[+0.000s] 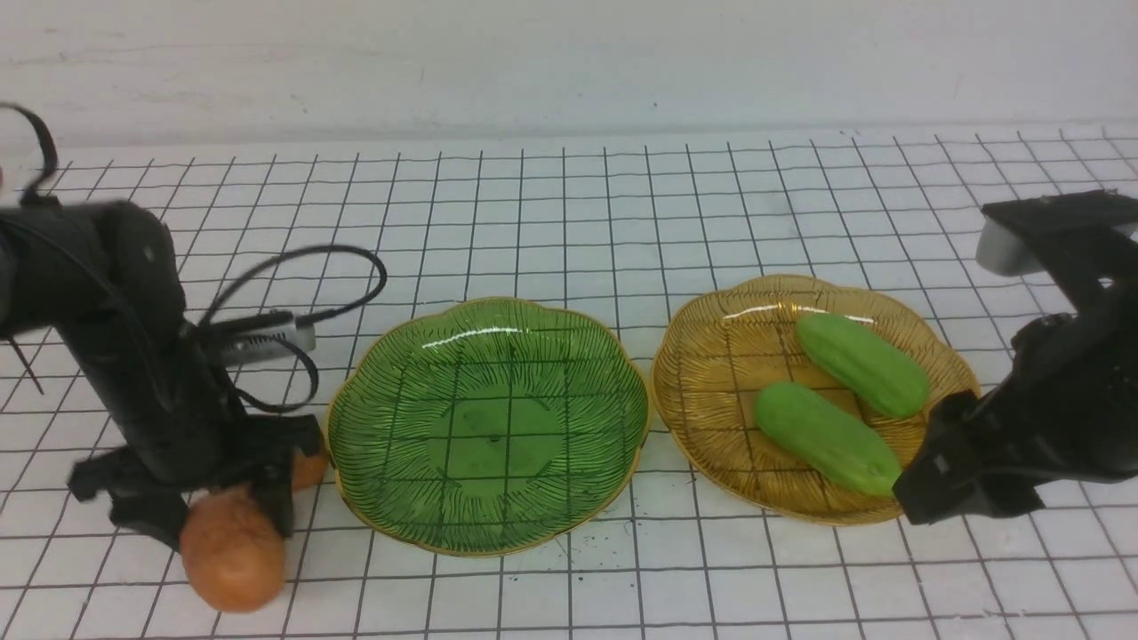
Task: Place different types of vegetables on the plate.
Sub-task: 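Put the potatoes from the left side into the left plate with the left gripper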
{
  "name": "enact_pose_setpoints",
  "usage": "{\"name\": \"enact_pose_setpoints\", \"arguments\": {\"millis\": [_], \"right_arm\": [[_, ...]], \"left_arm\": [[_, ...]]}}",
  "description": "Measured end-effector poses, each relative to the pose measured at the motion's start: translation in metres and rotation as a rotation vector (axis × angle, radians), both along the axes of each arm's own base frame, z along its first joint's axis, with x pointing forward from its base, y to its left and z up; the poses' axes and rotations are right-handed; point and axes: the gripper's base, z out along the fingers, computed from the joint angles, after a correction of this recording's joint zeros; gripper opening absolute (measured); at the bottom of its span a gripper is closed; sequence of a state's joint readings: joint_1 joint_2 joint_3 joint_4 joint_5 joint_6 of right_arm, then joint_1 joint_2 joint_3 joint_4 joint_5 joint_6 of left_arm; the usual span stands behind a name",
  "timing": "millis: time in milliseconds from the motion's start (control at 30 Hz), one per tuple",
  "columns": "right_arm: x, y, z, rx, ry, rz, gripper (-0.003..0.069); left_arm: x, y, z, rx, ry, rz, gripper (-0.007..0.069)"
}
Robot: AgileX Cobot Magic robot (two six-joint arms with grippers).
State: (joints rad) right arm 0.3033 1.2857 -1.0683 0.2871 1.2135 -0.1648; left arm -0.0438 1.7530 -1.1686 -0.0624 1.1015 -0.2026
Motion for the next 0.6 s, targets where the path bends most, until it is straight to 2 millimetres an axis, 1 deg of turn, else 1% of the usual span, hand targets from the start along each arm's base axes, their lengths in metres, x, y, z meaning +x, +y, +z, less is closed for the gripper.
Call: {"name": "enact_pose_setpoints", "arguments": {"millis": [100, 167, 200, 233, 267, 300, 333, 367, 400, 467, 500, 533, 600], "right_arm": [[0.000, 0.000, 0.000, 0.000, 0.000, 0.000, 0.0464], [0.000, 0.000, 0.000, 0.000, 0.000, 0.000, 0.0464], [0.000, 0.000, 0.000, 0.001, -0.001, 0.000, 0.0464], [0.000, 0.000, 0.000, 0.001, -0.002, -0.001, 0.0464], [0.001, 0.000, 0.000, 0.004, -0.006, -0.002, 0.0464], [0.001, 0.000, 0.000, 0.005, -0.007, -0.002, 0.0464], [0.001, 0.000, 0.000, 0.005, -0.007, -0.002, 0.0464], [0.001, 0.000, 0.000, 0.005, -0.008, -0.003, 0.0464], [0.001, 0.000, 0.000, 0.006, -0.010, -0.003, 0.0464], [0.001, 0.000, 0.000, 0.006, -0.011, -0.004, 0.0464], [0.001, 0.000, 0.000, 0.006, -0.011, -0.004, 0.0464], [0.001, 0.000, 0.000, 0.007, -0.012, -0.004, 0.0464], [0.002, 0.001, 0.001, 0.008, -0.016, -0.005, 0.0464]], "left_arm": [[0.006, -0.002, 0.040, -0.012, -0.076, -0.016, 0.0501], [0.013, -0.009, 0.062, -0.045, -0.157, -0.020, 0.0501], [0.018, -0.018, 0.074, -0.077, -0.212, -0.030, 0.0501], [0.019, -0.020, 0.075, -0.084, -0.222, -0.032, 0.0501], [0.027, -0.036, 0.083, -0.128, -0.292, -0.065, 0.0501], [0.030, -0.048, 0.084, -0.153, -0.326, -0.093, 0.0501], [0.032, -0.050, 0.085, -0.157, -0.342, -0.100, 0.0501], [0.039, -0.072, 0.079, -0.183, -0.388, -0.165, 0.0501], [0.040, -0.075, 0.078, -0.185, -0.402, -0.175, 0.0501], [0.049, -0.103, 0.061, -0.195, -0.442, -0.269, 0.0501], [0.050, -0.107, 0.057, -0.195, -0.439, -0.282, 0.0501], [0.054, -0.122, 0.044, -0.194, -0.456, -0.337, 0.0501], [0.059, -0.136, 0.029, -0.194, -0.466, -0.368, 0.0501]]}}
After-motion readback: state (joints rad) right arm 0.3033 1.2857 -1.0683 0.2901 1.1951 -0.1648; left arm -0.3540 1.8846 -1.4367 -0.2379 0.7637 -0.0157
